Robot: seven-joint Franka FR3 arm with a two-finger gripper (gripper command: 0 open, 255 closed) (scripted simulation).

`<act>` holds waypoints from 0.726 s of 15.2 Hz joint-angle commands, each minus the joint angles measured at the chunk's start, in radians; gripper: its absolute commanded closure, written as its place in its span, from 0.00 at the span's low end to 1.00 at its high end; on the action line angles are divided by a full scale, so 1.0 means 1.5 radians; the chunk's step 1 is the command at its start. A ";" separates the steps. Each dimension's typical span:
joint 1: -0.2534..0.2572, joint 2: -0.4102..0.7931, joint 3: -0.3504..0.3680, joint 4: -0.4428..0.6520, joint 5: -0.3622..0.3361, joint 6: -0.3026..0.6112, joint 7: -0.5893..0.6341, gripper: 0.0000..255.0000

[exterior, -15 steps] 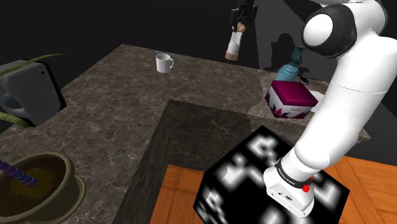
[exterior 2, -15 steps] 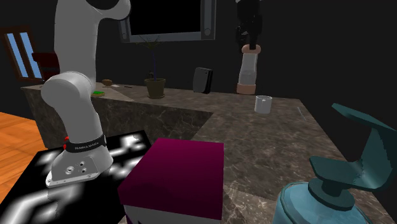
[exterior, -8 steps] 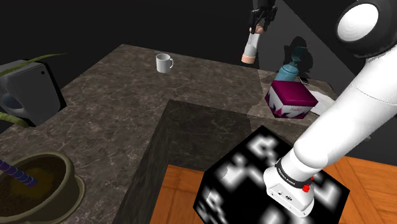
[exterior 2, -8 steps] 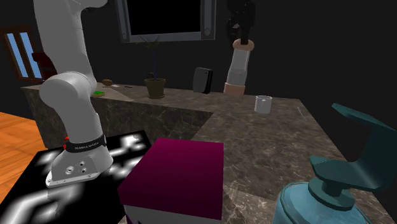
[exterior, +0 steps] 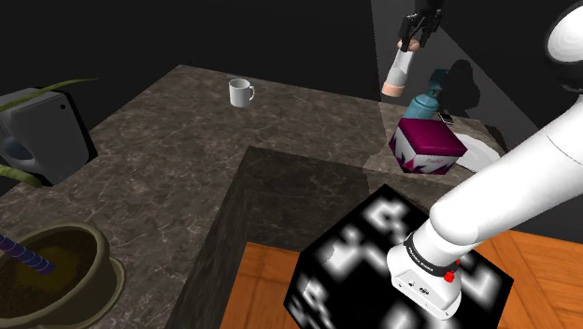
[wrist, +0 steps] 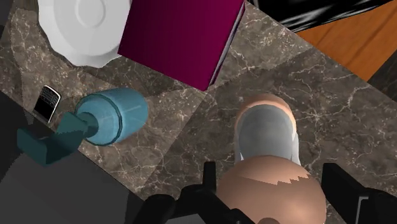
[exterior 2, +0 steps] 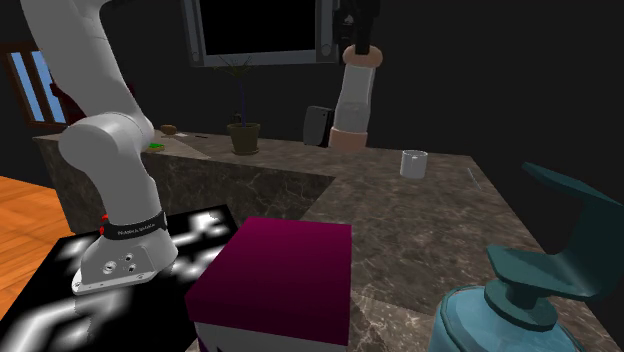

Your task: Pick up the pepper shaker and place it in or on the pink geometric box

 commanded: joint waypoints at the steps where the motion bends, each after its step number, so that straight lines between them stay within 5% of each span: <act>1: -0.011 -0.029 -0.013 -0.023 -0.010 -0.001 -0.024 1.00; 11: -0.065 -0.127 -0.084 -0.070 -0.055 -0.022 -0.150 1.00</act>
